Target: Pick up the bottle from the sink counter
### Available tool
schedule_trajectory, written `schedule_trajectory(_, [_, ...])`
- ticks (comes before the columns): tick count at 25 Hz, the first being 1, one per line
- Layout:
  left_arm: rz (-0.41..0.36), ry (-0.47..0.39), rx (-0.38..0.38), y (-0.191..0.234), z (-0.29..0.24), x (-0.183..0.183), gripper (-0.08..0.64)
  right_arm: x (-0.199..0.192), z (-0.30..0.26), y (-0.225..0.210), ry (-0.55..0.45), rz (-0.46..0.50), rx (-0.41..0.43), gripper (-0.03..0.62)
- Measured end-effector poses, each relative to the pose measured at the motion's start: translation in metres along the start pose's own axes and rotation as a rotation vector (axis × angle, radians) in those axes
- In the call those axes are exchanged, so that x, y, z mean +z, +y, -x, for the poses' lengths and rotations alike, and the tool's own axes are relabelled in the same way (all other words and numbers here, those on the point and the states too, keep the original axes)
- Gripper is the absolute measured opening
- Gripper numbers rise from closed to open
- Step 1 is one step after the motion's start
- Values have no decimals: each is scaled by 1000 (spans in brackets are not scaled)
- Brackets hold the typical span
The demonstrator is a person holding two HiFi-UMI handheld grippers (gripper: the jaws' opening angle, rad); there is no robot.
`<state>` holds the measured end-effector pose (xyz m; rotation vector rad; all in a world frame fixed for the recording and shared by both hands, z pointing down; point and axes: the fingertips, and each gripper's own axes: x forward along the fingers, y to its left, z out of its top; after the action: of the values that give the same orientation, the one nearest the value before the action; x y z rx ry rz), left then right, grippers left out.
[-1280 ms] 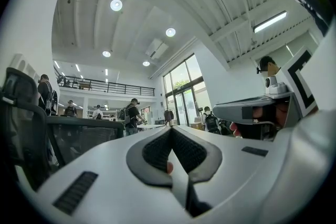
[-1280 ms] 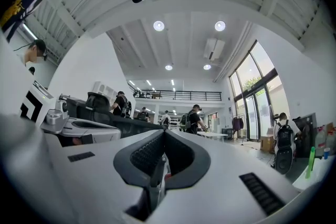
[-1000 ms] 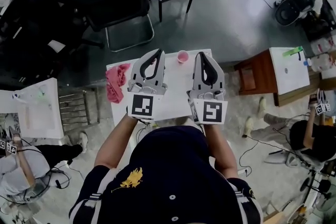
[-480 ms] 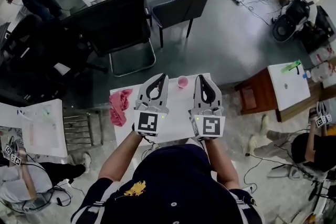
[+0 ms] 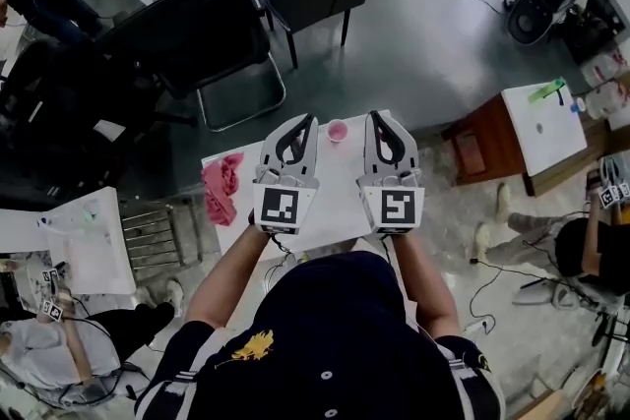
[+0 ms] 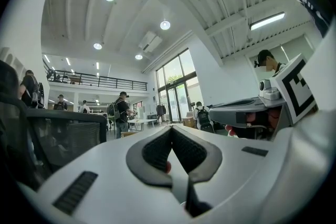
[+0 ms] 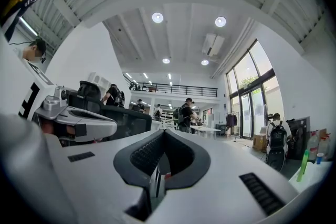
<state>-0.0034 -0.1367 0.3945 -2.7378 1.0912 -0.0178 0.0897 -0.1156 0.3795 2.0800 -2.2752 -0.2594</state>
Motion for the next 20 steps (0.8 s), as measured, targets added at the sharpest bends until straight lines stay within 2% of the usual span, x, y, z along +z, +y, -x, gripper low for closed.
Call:
schedule_trajectory(5, [-11, 25, -4, -7, -6, -13, 18, -10, 1, -11, 5, -10, -18, 26])
schedule_trajectory(8, [-15, 52, -15, -10, -11, -22, 18, -26, 2, -17, 51, -26, -30, 26])
schedule_trajectory(13, [25, 54, -27, -17, -14, -33, 18, -47, 5, -22, 95, -33, -38, 26])
schedule_trajectory(17, [-4, 73, -49, -26, -19, -41, 18, -62, 6, -26, 123, -45, -47, 26])
schedule_trajectory(20, [4, 82, -63, -35, -24, -47, 18, -74, 8, -34, 144, -43, -64, 26])
